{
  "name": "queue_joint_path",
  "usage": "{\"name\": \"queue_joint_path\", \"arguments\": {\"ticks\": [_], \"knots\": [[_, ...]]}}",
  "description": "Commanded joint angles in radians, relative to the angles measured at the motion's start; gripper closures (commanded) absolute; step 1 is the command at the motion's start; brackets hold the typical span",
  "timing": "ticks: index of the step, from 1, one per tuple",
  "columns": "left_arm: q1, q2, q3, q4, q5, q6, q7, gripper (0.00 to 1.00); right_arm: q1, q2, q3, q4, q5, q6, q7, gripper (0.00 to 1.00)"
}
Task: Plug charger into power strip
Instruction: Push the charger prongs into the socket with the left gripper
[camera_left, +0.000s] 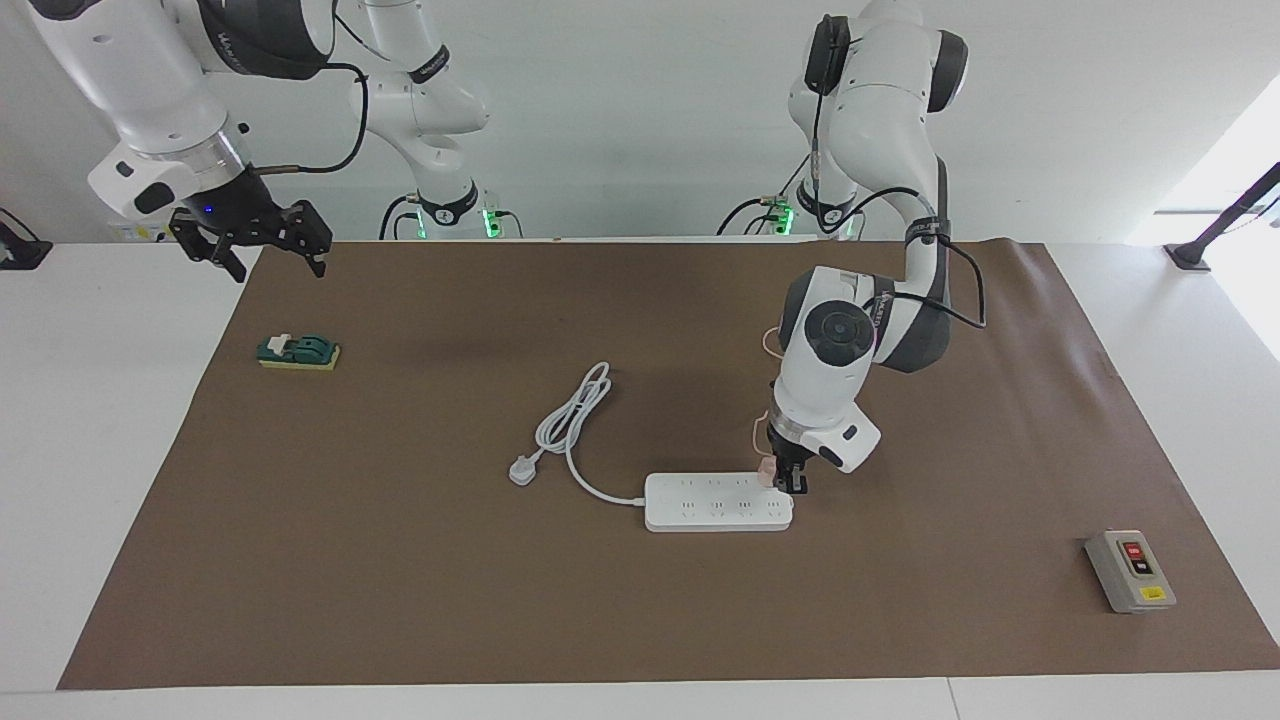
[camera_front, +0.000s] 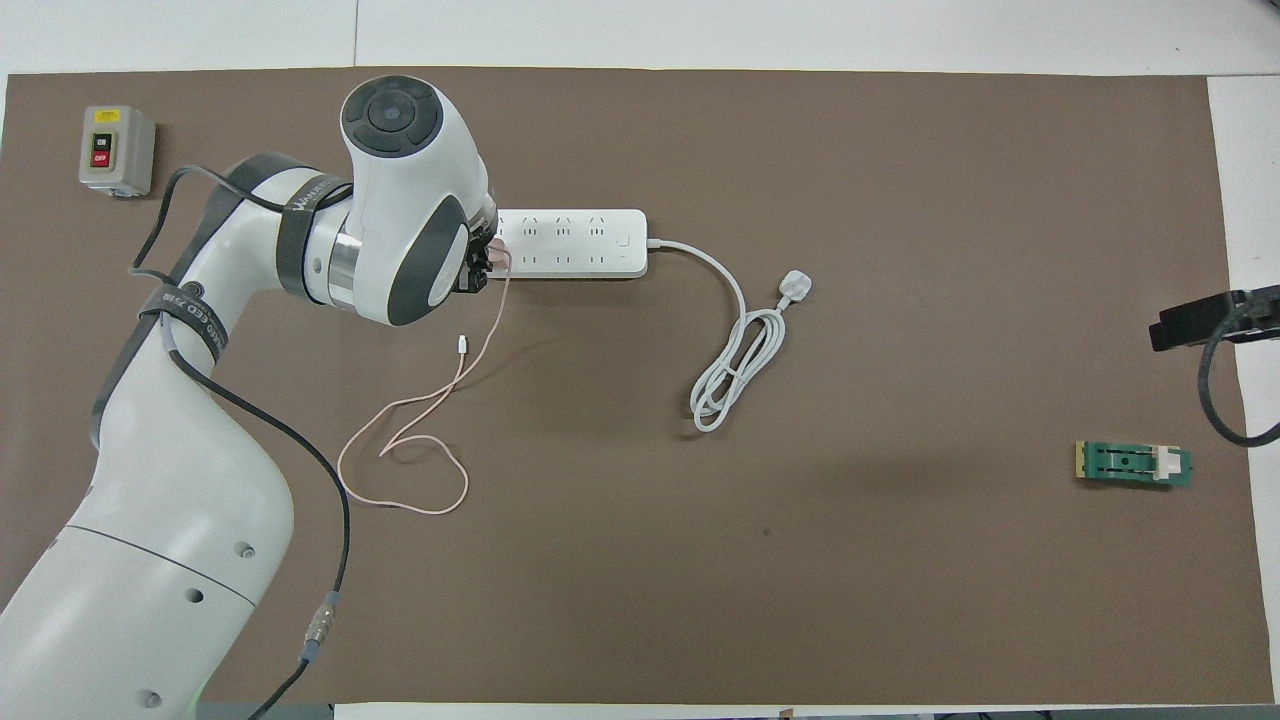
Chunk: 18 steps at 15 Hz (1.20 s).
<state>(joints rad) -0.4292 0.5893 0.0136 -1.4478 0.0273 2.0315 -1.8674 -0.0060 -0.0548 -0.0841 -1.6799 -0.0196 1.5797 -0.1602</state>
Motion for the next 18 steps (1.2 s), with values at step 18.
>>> {"name": "queue_joint_path", "arguments": {"ticks": [18], "knots": [[-0.034, -0.008, 0.006, -0.121, 0.088, 0.036, 0.023, 1.0, -0.011, -0.017, 0.01, -0.012, 0.015, -0.009, 0.013, 0.0]]}}
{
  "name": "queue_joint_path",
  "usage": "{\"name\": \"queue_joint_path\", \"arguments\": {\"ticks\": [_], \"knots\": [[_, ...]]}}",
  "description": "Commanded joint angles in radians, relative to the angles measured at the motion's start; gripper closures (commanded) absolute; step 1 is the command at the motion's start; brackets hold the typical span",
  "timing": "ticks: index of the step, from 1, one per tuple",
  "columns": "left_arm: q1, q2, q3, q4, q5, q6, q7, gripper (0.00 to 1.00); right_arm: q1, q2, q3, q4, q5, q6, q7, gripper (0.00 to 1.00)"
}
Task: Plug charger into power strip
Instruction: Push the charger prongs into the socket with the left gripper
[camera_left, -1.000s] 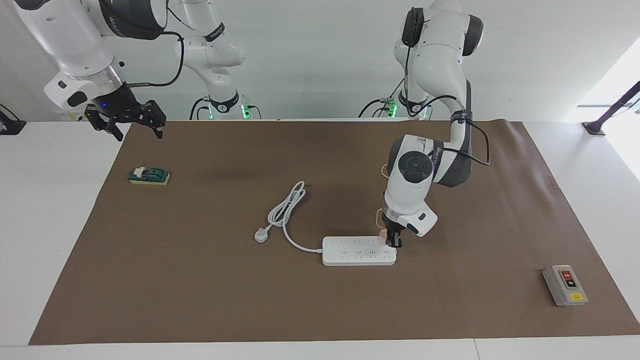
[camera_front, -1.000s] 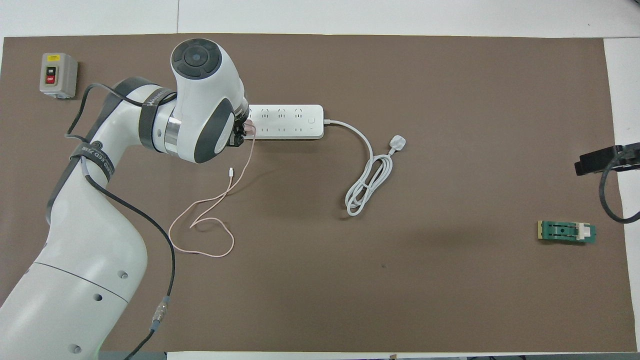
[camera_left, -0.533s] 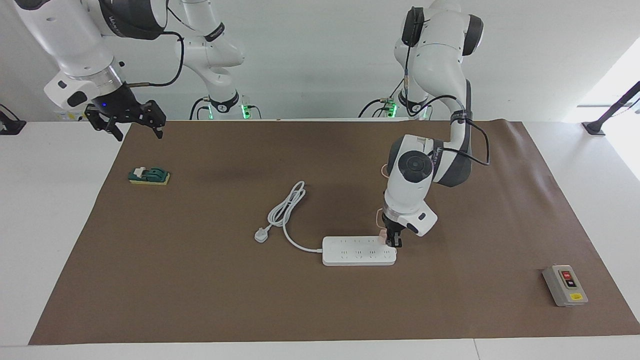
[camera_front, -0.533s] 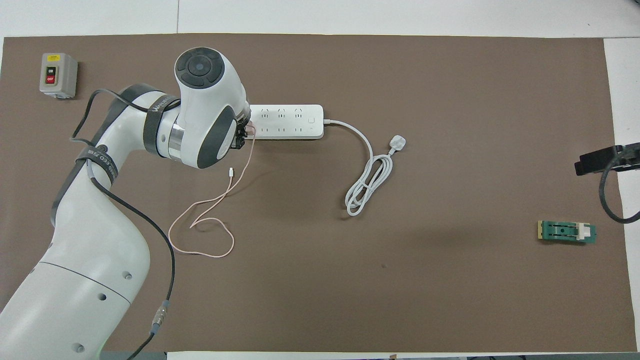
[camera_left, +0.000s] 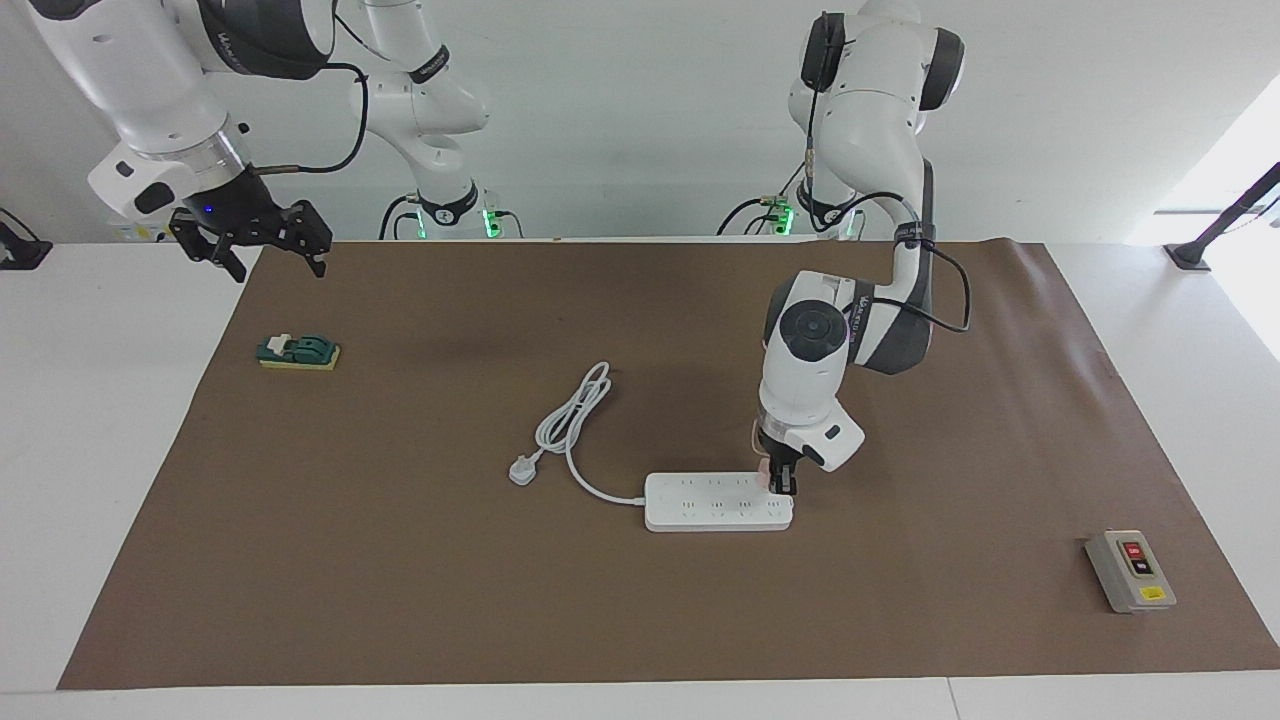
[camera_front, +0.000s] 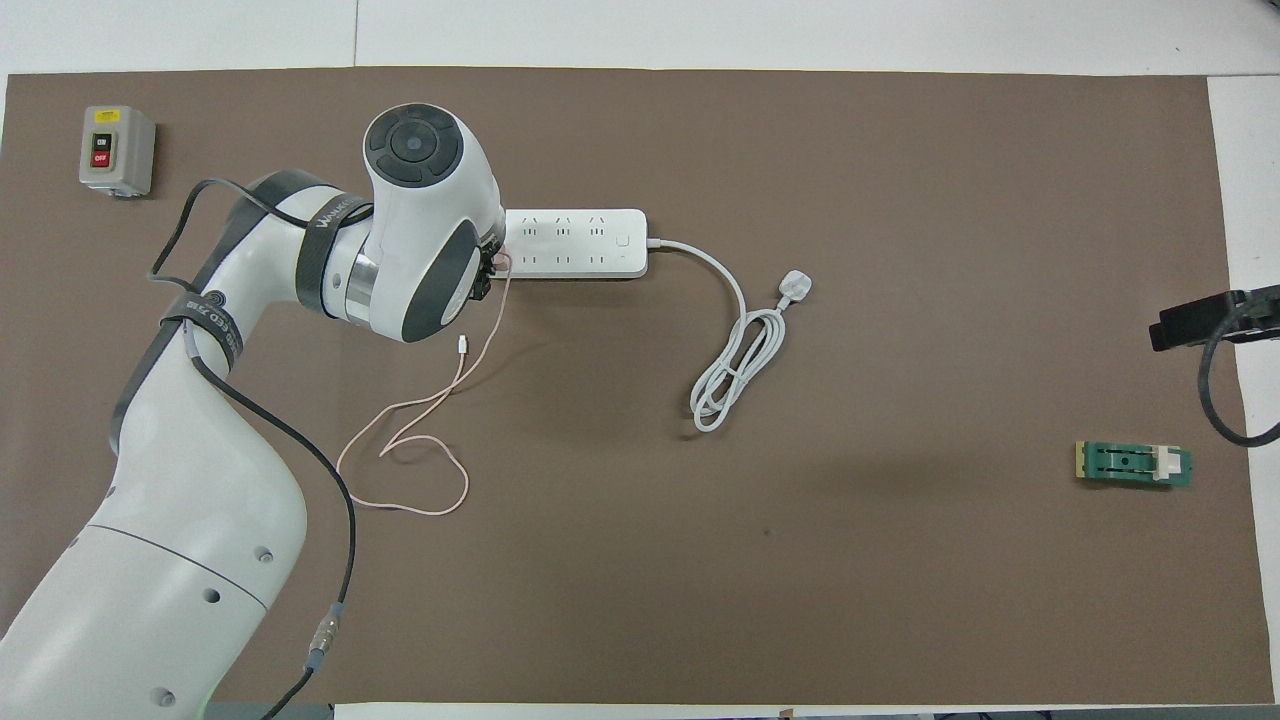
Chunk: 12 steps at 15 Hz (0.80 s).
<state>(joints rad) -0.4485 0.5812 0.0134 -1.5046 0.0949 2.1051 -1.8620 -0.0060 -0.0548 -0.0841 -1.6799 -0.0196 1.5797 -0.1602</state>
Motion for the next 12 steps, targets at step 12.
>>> {"name": "queue_joint_path", "arguments": {"ticks": [12], "knots": [[-0.016, -0.012, 0.008, -0.054, 0.009, -0.031, -0.002, 1.0, -0.011, -0.017, 0.009, -0.012, 0.015, -0.009, 0.013, 0.0]]}}
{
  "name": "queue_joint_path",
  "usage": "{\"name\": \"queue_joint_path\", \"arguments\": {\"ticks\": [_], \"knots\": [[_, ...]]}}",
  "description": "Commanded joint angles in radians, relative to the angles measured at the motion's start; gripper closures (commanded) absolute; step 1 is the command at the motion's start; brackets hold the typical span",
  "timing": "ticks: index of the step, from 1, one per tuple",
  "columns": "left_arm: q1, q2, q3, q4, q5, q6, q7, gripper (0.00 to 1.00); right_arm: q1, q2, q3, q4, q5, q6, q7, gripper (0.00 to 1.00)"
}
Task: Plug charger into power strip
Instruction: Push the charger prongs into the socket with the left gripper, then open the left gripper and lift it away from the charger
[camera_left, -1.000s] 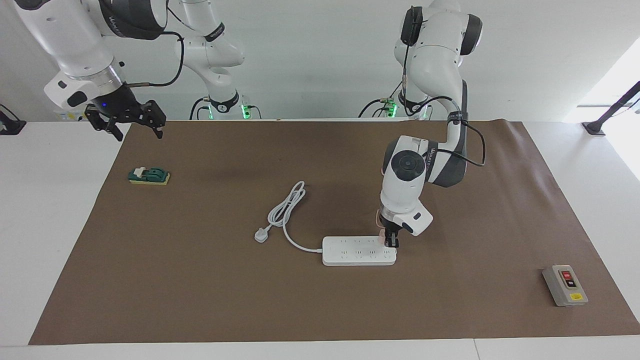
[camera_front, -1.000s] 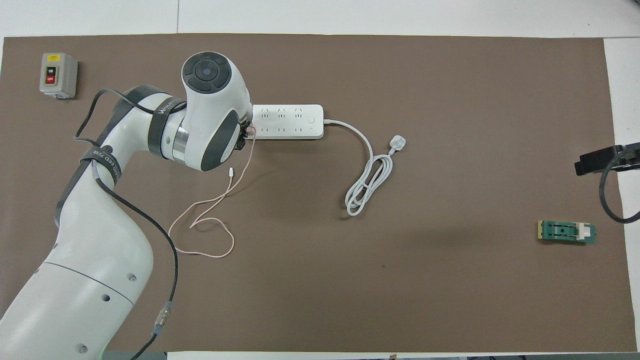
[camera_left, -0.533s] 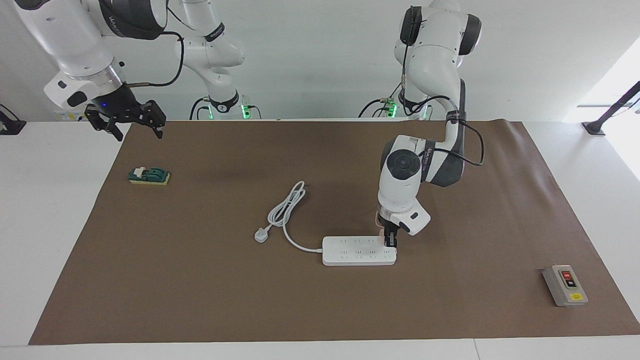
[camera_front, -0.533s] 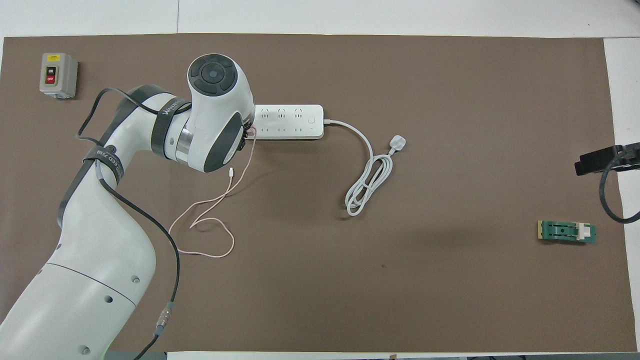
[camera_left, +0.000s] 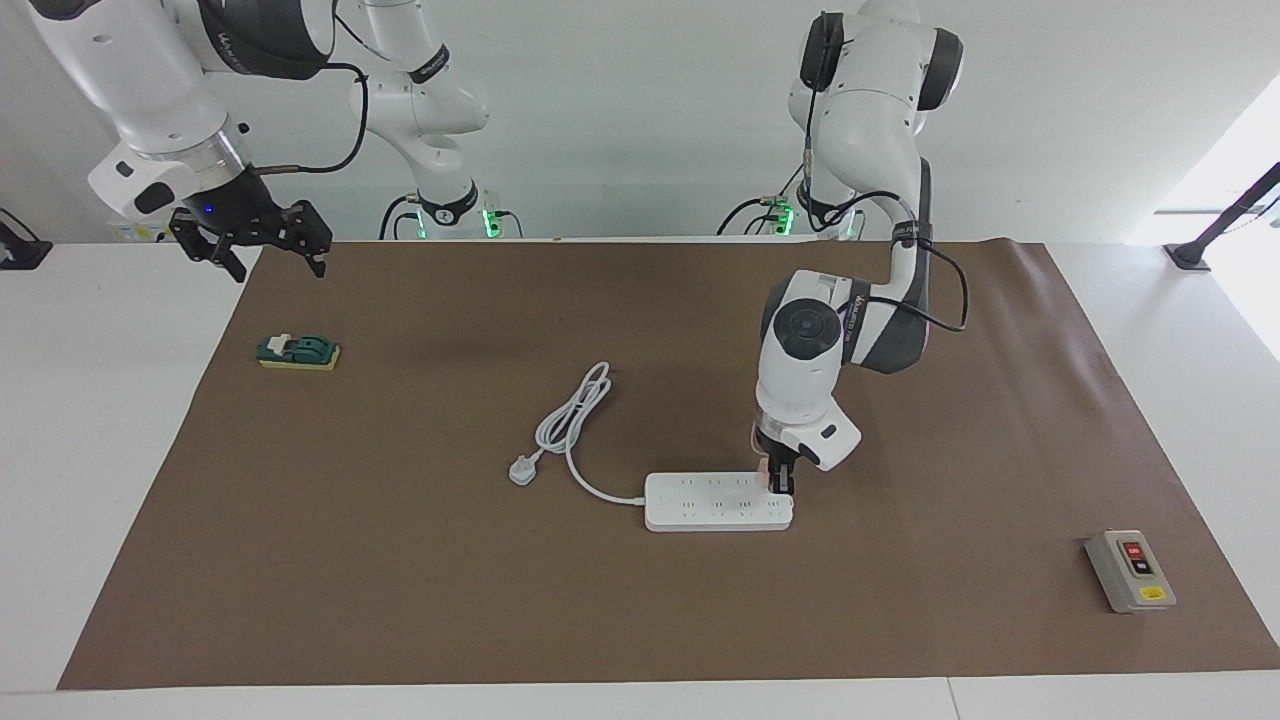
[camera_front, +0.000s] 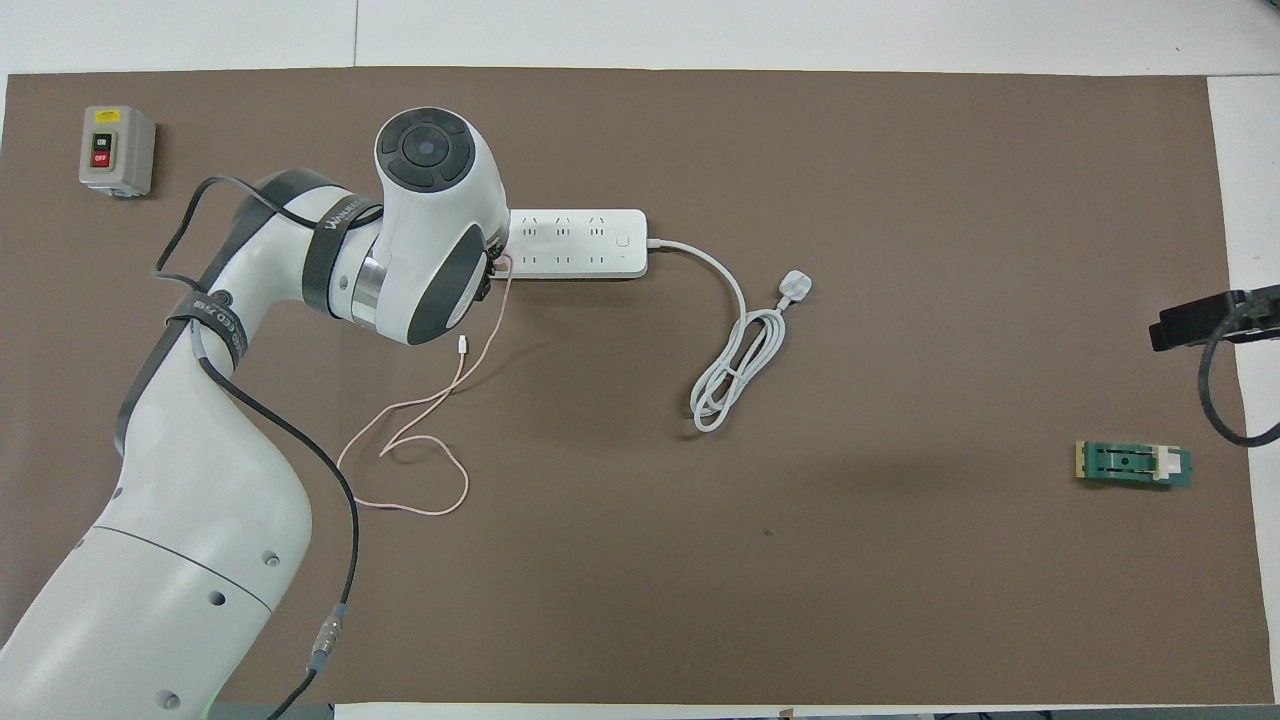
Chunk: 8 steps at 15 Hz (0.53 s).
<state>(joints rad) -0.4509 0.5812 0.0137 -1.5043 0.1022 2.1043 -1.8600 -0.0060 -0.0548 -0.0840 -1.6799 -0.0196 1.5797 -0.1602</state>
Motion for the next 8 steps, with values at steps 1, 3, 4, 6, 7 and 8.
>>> {"name": "queue_joint_path", "arguments": {"ticks": [1, 3, 4, 6, 7, 8], "knots": [[-0.014, -0.014, 0.006, -0.054, 0.011, -0.046, 0.011, 1.0, -0.011, -0.017, 0.01, -0.012, 0.015, -0.009, 0.013, 0.0], [-0.025, -0.02, 0.008, -0.06, 0.013, -0.079, 0.038, 1.0, -0.011, -0.017, 0.009, -0.012, 0.015, -0.009, 0.013, 0.0], [-0.04, -0.023, 0.011, -0.06, 0.013, -0.092, 0.035, 1.0, -0.011, -0.017, 0.01, -0.012, 0.015, -0.009, 0.013, 0.0], [-0.048, -0.026, 0.009, -0.062, 0.049, -0.095, 0.032, 1.0, -0.011, -0.017, 0.009, -0.012, 0.015, -0.009, 0.013, 0.0], [-0.054, -0.026, 0.009, -0.062, 0.059, -0.096, 0.032, 1.0, -0.011, -0.017, 0.009, -0.012, 0.015, -0.009, 0.013, 0.0], [-0.054, -0.023, 0.009, -0.057, 0.063, -0.107, 0.036, 1.0, -0.011, -0.017, 0.01, -0.012, 0.015, -0.009, 0.013, 0.0]]}}
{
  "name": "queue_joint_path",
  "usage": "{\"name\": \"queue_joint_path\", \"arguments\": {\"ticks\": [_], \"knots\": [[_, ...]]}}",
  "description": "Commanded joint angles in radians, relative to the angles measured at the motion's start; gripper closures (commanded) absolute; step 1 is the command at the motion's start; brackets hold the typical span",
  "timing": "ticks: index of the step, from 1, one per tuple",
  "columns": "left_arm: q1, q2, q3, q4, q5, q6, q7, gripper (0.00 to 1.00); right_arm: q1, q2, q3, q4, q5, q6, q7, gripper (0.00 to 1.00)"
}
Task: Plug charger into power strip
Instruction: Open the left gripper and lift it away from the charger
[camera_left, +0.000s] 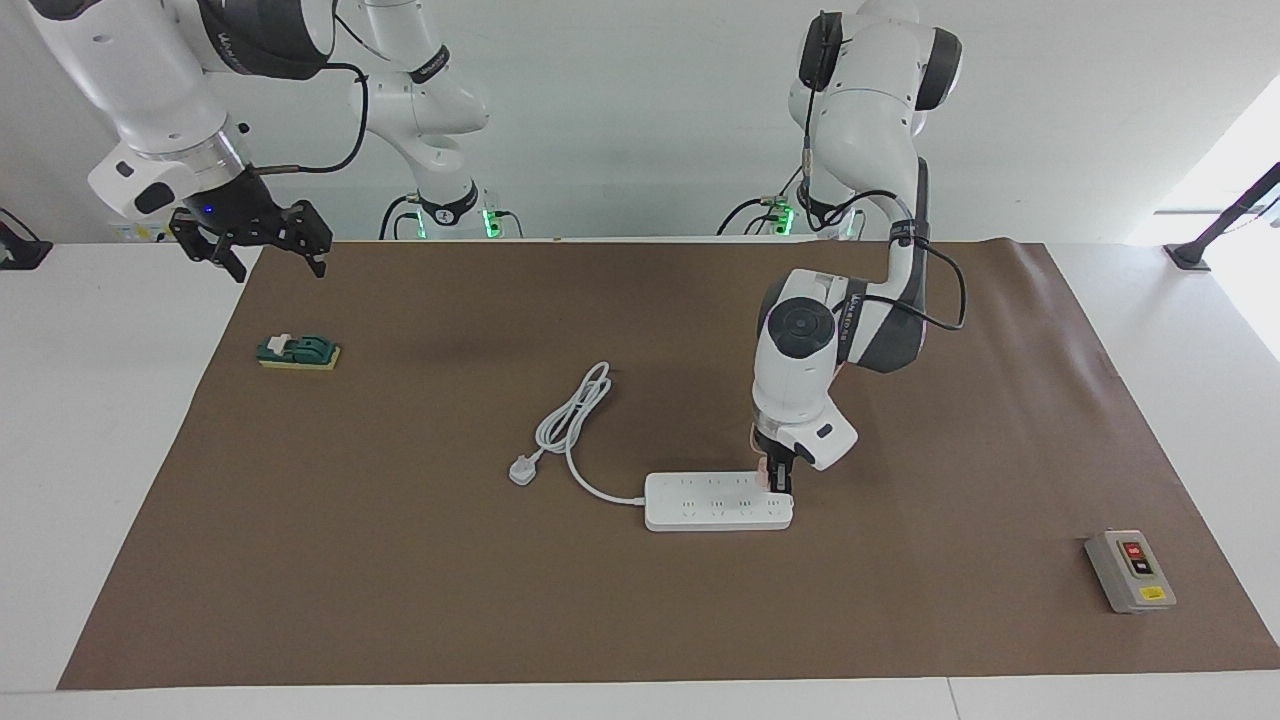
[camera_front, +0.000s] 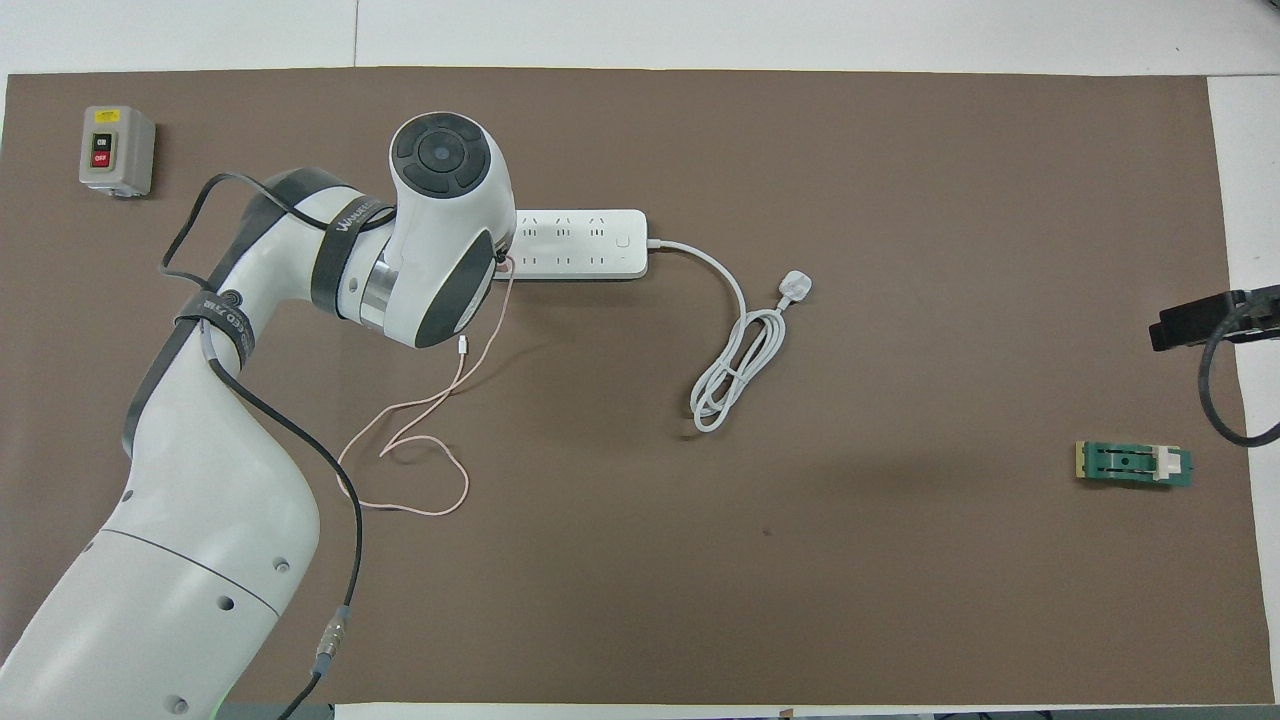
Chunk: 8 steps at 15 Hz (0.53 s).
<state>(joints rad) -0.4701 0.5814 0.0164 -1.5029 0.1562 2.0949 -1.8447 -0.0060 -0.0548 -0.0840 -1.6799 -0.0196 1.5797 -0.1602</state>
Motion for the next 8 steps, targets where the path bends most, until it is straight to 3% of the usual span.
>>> {"name": "queue_joint_path", "arguments": {"ticks": [1, 8], "knots": [[-0.027, -0.022, 0.004, -0.05, 0.011, -0.12, 0.027, 1.0, -0.011, -0.017, 0.009, -0.012, 0.015, -0.009, 0.013, 0.0], [-0.001, 0.024, 0.002, -0.008, -0.113, -0.125, 0.027, 1.0, -0.011, -0.017, 0.01, -0.012, 0.015, -0.01, 0.013, 0.0]]}}
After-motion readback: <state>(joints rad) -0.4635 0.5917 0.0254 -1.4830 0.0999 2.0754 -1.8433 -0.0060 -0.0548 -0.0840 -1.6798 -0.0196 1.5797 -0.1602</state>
